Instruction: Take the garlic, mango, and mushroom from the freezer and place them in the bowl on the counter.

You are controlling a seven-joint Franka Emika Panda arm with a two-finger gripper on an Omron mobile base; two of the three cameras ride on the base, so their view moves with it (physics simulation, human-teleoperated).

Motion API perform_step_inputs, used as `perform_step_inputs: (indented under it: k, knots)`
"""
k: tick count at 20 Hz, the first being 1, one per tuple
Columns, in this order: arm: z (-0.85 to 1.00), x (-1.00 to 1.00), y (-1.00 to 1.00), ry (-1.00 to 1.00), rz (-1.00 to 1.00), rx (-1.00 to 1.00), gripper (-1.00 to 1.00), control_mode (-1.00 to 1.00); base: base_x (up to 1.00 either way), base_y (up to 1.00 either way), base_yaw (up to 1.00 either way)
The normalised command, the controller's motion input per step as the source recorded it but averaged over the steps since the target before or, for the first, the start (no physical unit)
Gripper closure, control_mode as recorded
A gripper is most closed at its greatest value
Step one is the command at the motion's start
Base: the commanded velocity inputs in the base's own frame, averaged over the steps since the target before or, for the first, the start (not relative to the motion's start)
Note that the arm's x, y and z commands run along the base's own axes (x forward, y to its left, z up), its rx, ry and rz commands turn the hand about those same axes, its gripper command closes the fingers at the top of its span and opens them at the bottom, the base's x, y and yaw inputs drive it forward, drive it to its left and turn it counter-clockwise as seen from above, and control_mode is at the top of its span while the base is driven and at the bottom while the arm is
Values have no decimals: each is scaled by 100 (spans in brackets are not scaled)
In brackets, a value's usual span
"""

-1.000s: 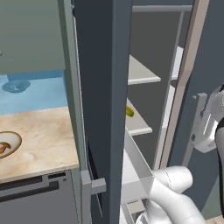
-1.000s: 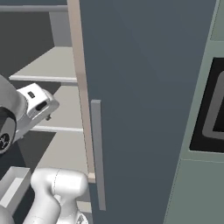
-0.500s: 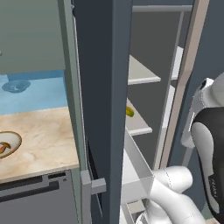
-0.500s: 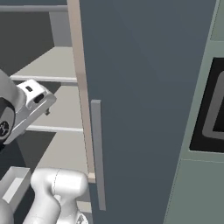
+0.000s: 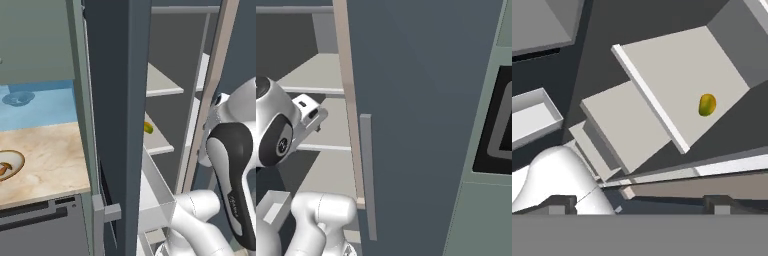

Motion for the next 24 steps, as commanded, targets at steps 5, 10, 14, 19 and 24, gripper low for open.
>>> perform_step_inputs:
  k: [5, 10, 14, 19, 24]
  knots:
    - [-33, 35, 0, 0, 8, 0, -100, -100, 0, 0, 0]
    - [-19, 29, 0, 0, 5, 0, -100, -100, 0, 0, 0]
    - [-17, 30, 15, 0, 0, -2, -100, -100, 0, 0, 0]
    - [-4, 28, 19, 1, 0, -4, -100, -100, 0, 0, 0]
    - [-9, 38, 3, 5, 0, -2, -100, -100, 0, 0, 0]
